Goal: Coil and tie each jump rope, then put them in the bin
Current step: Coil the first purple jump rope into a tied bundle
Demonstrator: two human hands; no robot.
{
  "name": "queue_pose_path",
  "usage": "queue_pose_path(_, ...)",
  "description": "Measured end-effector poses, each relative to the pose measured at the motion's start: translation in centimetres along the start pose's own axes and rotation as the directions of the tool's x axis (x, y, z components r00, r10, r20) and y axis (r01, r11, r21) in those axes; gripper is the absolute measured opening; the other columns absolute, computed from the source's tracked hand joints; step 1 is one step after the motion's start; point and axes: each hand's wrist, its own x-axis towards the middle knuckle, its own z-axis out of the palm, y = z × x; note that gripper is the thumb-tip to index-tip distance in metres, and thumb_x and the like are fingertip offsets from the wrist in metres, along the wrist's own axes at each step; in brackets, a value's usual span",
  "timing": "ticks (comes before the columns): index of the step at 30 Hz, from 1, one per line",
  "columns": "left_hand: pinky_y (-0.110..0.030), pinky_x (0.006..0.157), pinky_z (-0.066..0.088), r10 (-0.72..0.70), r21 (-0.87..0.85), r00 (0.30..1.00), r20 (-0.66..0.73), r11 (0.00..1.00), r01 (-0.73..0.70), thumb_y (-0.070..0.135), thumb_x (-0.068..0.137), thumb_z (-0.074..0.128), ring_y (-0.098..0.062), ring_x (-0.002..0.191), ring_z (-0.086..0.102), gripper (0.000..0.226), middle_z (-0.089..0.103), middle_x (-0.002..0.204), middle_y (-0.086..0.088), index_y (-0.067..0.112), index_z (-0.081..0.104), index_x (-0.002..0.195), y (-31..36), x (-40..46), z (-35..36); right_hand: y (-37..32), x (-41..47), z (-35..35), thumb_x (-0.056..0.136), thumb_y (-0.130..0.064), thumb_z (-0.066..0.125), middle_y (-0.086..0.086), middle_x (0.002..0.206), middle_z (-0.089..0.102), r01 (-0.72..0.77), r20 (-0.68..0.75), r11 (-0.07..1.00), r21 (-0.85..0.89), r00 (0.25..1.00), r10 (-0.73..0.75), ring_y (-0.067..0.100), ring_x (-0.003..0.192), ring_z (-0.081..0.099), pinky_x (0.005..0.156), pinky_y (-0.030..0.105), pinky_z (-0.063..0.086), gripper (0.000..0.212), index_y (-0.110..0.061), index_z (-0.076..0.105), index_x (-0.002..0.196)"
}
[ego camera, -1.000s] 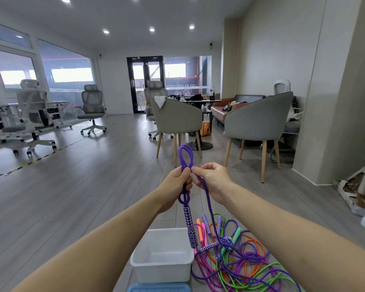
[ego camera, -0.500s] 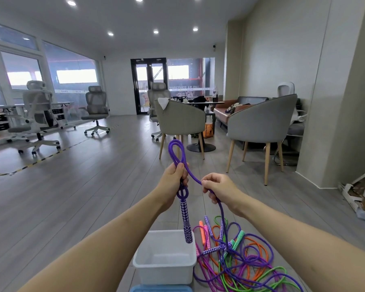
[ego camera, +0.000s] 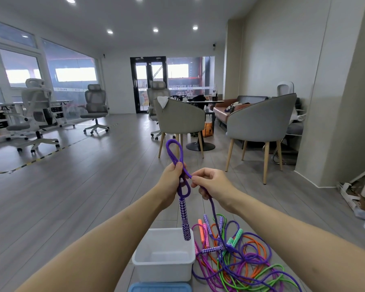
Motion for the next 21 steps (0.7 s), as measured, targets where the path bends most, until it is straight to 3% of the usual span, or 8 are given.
queue_pose_path(4, -0.041, 0.091, 0.056, -0.064, -0.314, 0.990, -0.122, 0.949, 0.022, 0.022, 0.111, 0.036, -0.023, 0.084, 0.067, 0.023, 0.063, 0.087, -0.007, 0.006, 0.053, 0.112, 0.8, 0.4, -0.9, 0.2, -0.2, -1.5, 0.100, -0.021, 0.064, 0.004, 0.079, 0.067, -0.035, 0.194, 0.994, -0.103, 0.979, 0.054, 0.015, 0.061, 0.055, 0.056, 0.026, 0.048, 0.018, -0.018, 0.069, 0.117)
queue_pose_path(8, -0.040, 0.081, 0.055, -0.178, -0.608, 0.971, -0.161, 0.793, 0.044, 0.023, 0.111, 0.037, -0.016, 0.061, 0.052, 0.020, 0.051, 0.067, 0.000, 0.011, 0.051, 0.102, 1.7, 1.1, -2.4, 1.4, -0.3, -3.8, 0.101, -0.016, 0.058, 0.003, 0.073, 0.061, -0.106, 0.222, 0.974, -0.198, 0.963, 0.150, 0.013, 0.060, 0.052, 0.058, 0.026, 0.047, 0.017, -0.010, 0.072, 0.107)
queue_pose_path(11, -0.028, 0.059, 0.044, -0.222, -0.606, 0.958, -0.182, 0.793, 0.069, 0.023, 0.111, 0.036, -0.011, 0.051, 0.041, 0.023, 0.044, 0.063, 0.004, 0.015, 0.048, 0.093, 1.9, 1.4, -3.2, 2.3, -0.3, -5.4, 0.099, -0.011, 0.055, 0.003, 0.071, 0.058, -0.121, 0.132, 0.948, -0.294, 0.977, 0.166, 0.010, 0.059, 0.052, 0.058, 0.025, 0.048, 0.019, -0.010, 0.073, 0.097)
queue_pose_path(13, -0.025, 0.051, 0.040, -0.230, -0.599, 0.957, -0.175, 0.797, 0.082, 0.023, 0.110, 0.037, -0.009, 0.049, 0.038, 0.023, 0.042, 0.062, 0.005, 0.016, 0.048, 0.090, 1.9, 1.5, -3.6, 2.6, -0.3, -6.1, 0.100, -0.010, 0.053, 0.003, 0.071, 0.057, -0.118, 0.078, 0.933, -0.340, 0.985, 0.153, 0.010, 0.060, 0.052, 0.058, 0.025, 0.047, 0.019, -0.009, 0.071, 0.094)
queue_pose_path(21, -0.031, 0.063, 0.045, -0.207, -0.406, 0.973, -0.106, 0.902, 0.148, 0.028, 0.111, 0.041, -0.012, 0.058, 0.045, 0.019, 0.048, 0.068, 0.002, 0.014, 0.050, 0.103, 1.1, 1.5, -3.3, 0.9, 0.3, -5.2, 0.103, -0.013, 0.054, 0.004, 0.083, 0.061, 0.055, 0.032, 0.925, -0.376, 0.998, -0.046, 0.013, 0.070, 0.052, 0.060, 0.020, 0.045, 0.017, -0.020, 0.069, 0.099)
